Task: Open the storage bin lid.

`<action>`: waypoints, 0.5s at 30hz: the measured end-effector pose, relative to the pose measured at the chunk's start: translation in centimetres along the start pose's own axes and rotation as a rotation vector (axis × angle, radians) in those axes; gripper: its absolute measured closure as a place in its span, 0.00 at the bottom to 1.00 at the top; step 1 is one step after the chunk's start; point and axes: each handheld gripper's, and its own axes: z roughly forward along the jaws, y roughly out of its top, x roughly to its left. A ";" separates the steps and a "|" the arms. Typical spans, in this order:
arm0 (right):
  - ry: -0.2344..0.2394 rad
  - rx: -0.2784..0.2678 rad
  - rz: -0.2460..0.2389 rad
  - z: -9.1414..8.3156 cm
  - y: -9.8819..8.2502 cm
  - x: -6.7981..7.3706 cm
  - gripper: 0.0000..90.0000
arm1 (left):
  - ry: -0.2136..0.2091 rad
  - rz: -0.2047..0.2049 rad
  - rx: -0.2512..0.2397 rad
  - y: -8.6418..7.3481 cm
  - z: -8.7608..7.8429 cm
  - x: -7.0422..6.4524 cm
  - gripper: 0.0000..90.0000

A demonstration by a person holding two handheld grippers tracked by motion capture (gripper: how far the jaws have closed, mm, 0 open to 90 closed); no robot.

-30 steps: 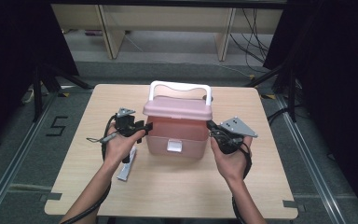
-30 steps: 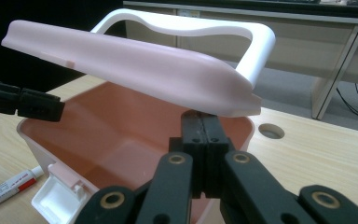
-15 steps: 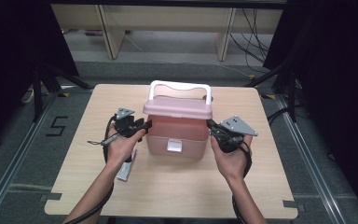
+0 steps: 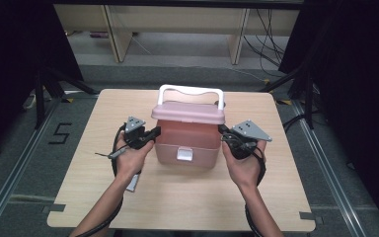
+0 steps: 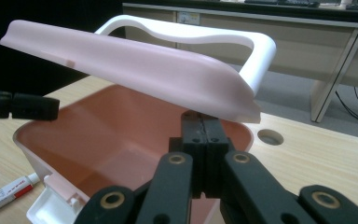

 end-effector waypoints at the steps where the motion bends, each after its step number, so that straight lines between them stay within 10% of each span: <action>1: -0.004 -0.004 -0.018 0.1 0.1 -0.1 1.00 | 0.000 0.000 0.004 -0.1 0.1 0.0 1.00; 15: -0.023 -0.022 -0.013 0.7 1.7 -0.6 1.00 | 0.003 0.010 0.021 -0.9 0.3 -0.5 1.00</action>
